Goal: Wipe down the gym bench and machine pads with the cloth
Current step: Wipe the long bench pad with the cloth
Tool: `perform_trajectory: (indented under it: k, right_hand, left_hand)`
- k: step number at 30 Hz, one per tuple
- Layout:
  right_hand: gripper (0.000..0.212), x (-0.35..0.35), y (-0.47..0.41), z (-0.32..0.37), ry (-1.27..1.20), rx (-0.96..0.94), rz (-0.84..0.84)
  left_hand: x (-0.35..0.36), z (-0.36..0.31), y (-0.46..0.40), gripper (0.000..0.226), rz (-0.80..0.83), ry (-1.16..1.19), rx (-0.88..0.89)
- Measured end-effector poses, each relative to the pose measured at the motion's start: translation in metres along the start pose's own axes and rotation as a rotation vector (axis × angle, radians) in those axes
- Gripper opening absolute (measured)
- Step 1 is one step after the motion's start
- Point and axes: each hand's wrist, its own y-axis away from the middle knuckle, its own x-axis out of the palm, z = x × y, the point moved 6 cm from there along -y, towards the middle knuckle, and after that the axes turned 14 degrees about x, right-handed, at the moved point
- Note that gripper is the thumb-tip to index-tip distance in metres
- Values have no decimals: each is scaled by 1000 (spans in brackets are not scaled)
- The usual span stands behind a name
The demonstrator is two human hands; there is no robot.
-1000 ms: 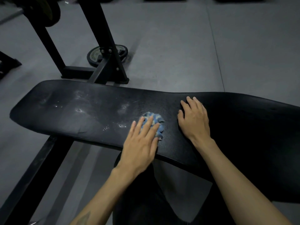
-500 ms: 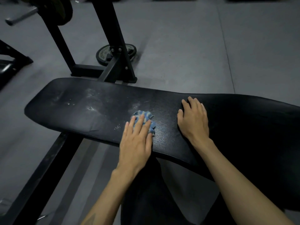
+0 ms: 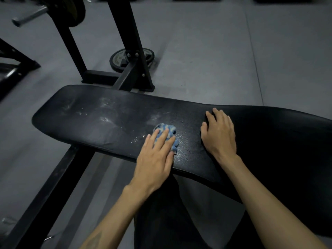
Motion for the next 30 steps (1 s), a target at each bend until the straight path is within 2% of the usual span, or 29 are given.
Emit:
perform_trajectory:
  k: [3,6,8,11,13,16,19,24,27,30]
  right_hand:
    - [49,0,1,1,2,1,-4]
    - [48,0,1,0,-20,9,-9]
    - [48,0,2,1,-6,1,-3]
    - [50,-1,2,1,25,-12,14]
    - [50,-1,2,0,29,-12,17]
    - [50,-1,3,0,13,-6,18]
    - [50,0,3,1,16,-6,12]
    - [49,-1,1,1,16,-3,10]
    - [49,0,2,1,14,0,9]
    - [49,-1,1,2,25,-3,10]
  left_hand:
    - [-1,15,0,53,49,-16,29]
    - [-1,33,-14,57,26,-10,-147]
    - [2,23,-20,57,26,-16,-180]
    - [5,0,-20,56,80,-14,7]
    - [3,5,-19,58,124,-1,68]
    - [1,34,-31,65,128,-1,-67]
    - [3,35,-40,63,98,7,-197]
    - [4,16,-38,63,145,18,22]
    - [2,42,-48,64,130,32,-100]
    - [7,34,-58,54,119,12,-220]
